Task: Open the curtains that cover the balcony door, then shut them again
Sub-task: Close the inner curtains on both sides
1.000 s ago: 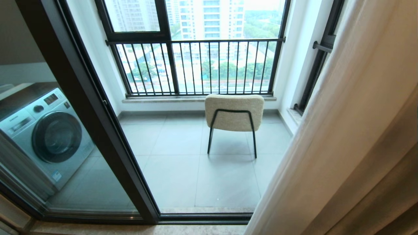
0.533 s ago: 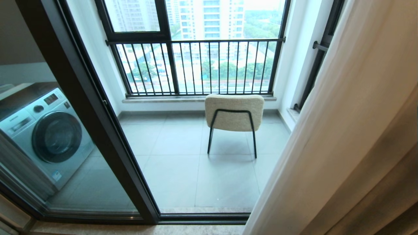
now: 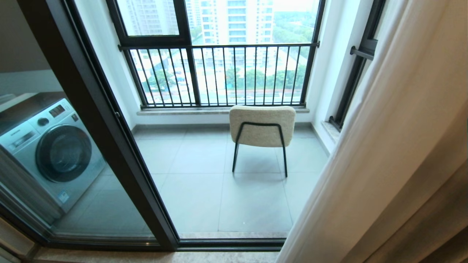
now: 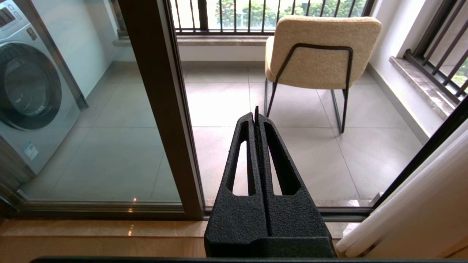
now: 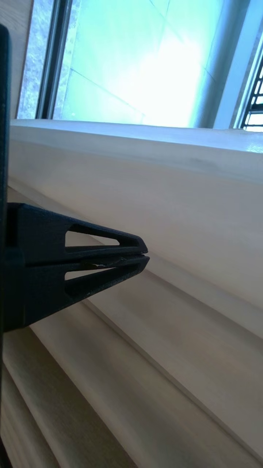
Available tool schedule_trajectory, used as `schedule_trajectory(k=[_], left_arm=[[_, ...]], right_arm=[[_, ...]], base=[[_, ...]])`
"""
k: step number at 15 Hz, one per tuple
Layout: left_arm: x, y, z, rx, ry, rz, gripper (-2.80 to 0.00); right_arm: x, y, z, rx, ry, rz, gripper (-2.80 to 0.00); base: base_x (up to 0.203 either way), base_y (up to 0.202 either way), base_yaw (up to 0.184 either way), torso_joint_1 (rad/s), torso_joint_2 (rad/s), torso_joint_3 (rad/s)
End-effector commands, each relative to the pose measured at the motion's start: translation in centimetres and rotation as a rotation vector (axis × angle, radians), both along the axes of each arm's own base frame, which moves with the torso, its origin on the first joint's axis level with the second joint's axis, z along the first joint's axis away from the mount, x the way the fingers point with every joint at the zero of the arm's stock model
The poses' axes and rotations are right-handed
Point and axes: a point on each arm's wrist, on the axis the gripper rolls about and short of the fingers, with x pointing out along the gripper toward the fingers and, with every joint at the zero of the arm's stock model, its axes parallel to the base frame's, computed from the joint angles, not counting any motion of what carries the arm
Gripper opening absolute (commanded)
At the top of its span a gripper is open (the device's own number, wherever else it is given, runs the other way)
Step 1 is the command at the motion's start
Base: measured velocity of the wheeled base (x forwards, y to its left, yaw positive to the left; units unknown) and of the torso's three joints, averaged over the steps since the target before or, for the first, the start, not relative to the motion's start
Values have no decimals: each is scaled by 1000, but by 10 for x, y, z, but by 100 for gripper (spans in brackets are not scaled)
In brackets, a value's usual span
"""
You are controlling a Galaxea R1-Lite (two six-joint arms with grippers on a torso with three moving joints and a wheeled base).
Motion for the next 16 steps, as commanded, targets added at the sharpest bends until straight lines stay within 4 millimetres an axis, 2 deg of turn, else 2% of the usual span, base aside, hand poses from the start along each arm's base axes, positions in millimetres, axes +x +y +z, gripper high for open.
schedule_trajectory(k=[1, 7, 11, 12, 16], left_arm=[[0, 0, 0, -1, 0, 0, -280], [0, 0, 0, -1, 0, 0, -280], [0, 0, 0, -1, -1, 0, -280], [0, 0, 0, 0, 0, -1, -280], [0, 0, 0, 1, 0, 0, -280]], right_arm=[[-10, 0, -10, 6, -41, 15, -280], [-20, 0, -41, 19, -54, 32, -280], [-34, 0, -57, 56, -110, 27, -280], [-36, 0, -65, 59, -68, 24, -280], [-35, 0, -72, 197, 1, 34, -280]], base=[[0, 0, 0, 0, 0, 0], [0, 0, 0, 0, 0, 0], [0, 0, 0, 0, 0, 0], [0, 0, 0, 0, 0, 0], [0, 0, 0, 0, 0, 0]])
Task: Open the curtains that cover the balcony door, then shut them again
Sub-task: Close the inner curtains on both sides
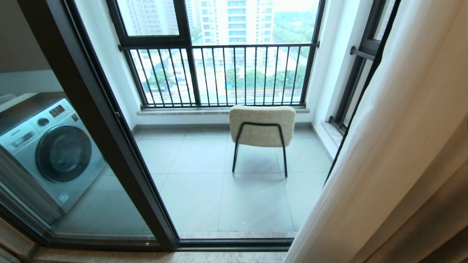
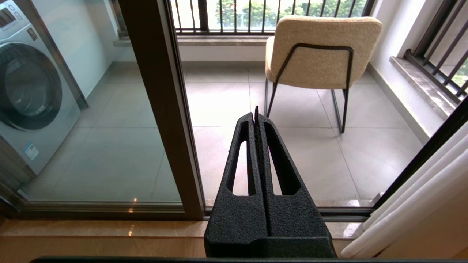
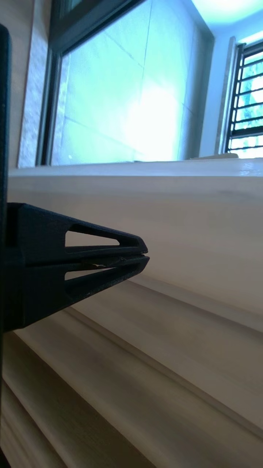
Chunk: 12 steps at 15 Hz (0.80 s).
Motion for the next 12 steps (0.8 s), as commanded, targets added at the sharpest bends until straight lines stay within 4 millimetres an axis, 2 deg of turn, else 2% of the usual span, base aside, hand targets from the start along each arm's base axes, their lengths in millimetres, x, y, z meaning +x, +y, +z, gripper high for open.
schedule_trajectory(k=[1, 12], left_arm=[[0, 0, 0, -2, 0, 0, -280], [0, 0, 0, -2, 0, 0, -280]], right_arm=[[-1, 0, -2, 53, 6, 1, -280], [-1, 0, -2, 73, -1, 0, -280]], base=[[0, 0, 0, 0, 0, 0], [0, 0, 0, 0, 0, 0]])
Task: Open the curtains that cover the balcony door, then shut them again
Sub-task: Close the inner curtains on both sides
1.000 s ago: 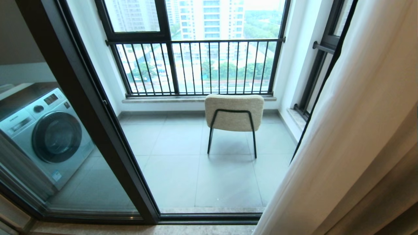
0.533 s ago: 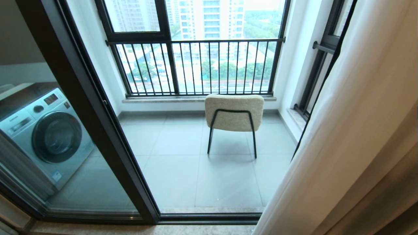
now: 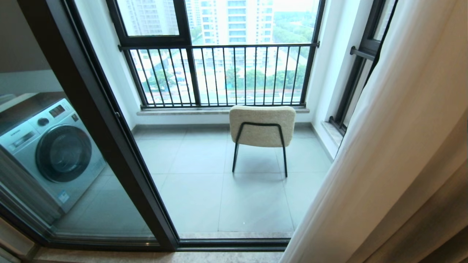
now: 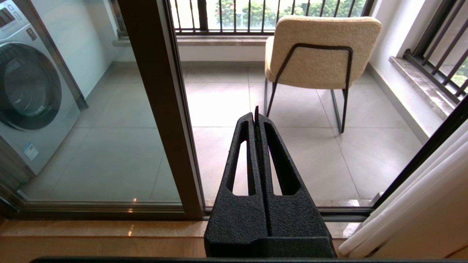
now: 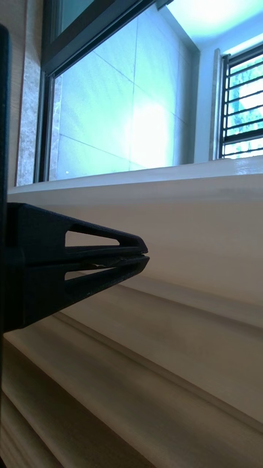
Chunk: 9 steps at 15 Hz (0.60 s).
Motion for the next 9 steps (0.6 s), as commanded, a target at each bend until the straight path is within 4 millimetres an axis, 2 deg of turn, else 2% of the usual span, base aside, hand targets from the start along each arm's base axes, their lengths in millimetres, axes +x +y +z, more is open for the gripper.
schedule_trajectory(k=[1, 9], left_arm=[[0, 0, 0, -1, 0, 0, -280], [0, 0, 0, -1, 0, 0, -280]], right_arm=[[0, 0, 0, -8, -4, -2, -280], [-2, 0, 8, -6, -62, 3, -280]], base=[[0, 0, 0, 0, 0, 0], [0, 0, 0, 0, 0, 0]])
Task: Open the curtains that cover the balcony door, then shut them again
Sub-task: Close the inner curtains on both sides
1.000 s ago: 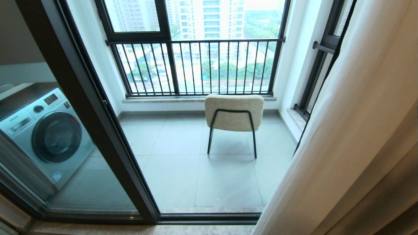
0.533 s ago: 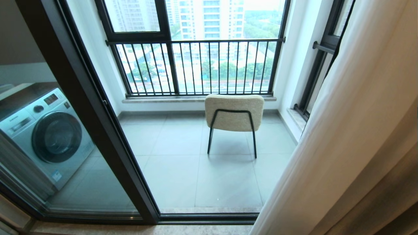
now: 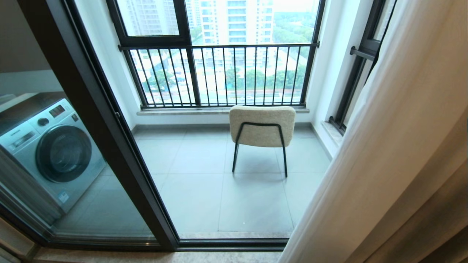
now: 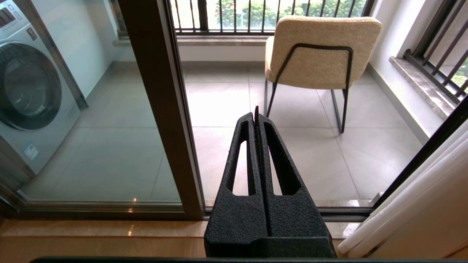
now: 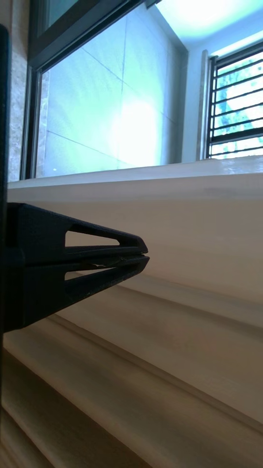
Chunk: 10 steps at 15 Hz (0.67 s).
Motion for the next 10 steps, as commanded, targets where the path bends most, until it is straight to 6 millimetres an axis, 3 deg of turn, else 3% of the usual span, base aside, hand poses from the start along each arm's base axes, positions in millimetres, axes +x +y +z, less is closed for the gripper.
schedule_trajectory(k=[1, 5, 10], left_arm=[[0, 0, 0, 1, 0, 0, -280], [0, 0, 0, 1, 0, 0, -280], [0, 0, 0, 1, 0, 0, -280]], right_arm=[[-4, 0, 11, -2, -35, 15, -280], [-14, 2, 49, -14, -87, 93, -280], [8, 3, 96, -18, -36, 153, -280]], base=[[0, 0, 0, 0, 0, 0], [0, 0, 0, 0, 0, 0], [0, 0, 0, 0, 0, 0]])
